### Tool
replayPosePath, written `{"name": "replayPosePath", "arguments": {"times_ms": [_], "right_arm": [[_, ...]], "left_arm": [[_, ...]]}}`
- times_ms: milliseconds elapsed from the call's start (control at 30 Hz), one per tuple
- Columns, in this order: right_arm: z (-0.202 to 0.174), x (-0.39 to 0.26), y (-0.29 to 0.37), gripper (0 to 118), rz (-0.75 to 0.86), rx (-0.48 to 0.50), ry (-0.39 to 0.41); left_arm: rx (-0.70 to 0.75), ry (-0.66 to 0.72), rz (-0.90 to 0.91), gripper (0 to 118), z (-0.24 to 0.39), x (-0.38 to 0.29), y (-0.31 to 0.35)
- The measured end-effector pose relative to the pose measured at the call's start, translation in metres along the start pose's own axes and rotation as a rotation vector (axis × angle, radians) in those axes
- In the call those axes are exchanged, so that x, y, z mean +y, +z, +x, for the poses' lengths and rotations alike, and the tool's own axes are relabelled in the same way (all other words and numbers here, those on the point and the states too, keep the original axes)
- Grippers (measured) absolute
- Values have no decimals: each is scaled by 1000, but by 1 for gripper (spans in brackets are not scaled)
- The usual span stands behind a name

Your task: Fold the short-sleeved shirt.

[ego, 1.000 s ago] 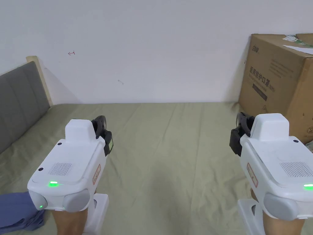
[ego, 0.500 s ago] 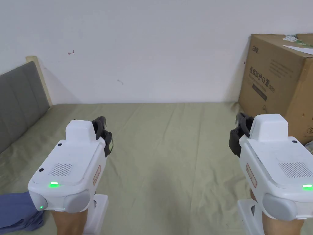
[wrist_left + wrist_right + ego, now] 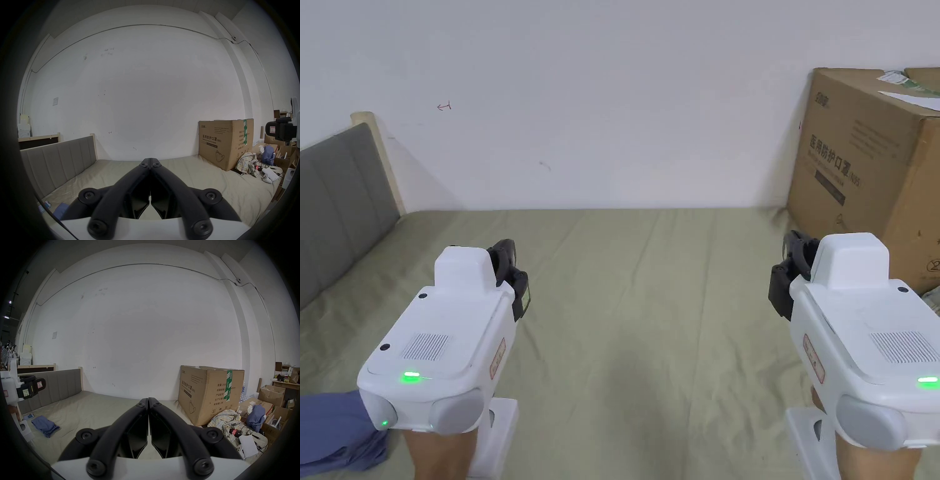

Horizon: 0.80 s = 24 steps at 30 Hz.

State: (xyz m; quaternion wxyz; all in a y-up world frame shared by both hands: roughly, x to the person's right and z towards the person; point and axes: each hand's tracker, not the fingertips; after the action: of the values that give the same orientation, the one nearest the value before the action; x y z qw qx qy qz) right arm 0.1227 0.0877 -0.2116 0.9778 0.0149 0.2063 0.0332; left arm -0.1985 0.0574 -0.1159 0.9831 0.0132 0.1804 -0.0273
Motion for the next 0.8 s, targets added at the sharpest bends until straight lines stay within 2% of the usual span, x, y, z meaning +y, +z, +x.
{"name": "replayPosePath", "arguments": {"times_ms": [100,133,267,300,333,367,400,433,800], "right_arm": [[0,0,0,0,-1,-3,2],[0,0,0,2,-2,-9,2],[1,1,-1,31,-8,-20,4],[2,1,-2,58,-11,-19,7],[3,1,-3,92,-12,-18,7],[3,0,-3,107,-10,-21,6],[2,-1,-2,114,1,-25,5],[1,-2,-1,114,12,-27,9],[0,-3,-4,116,5,-32,-2]], "left_arm": [[3,0,6,0,0,0,0],[3,0,9,4,1,0,0],[20,-3,22,21,1,1,1],[19,-5,25,42,1,1,1],[18,-6,30,74,0,1,1],[29,-4,34,93,0,1,2],[33,-3,33,110,0,1,1],[33,2,32,118,-1,1,2],[33,13,48,118,-6,2,3]]}}
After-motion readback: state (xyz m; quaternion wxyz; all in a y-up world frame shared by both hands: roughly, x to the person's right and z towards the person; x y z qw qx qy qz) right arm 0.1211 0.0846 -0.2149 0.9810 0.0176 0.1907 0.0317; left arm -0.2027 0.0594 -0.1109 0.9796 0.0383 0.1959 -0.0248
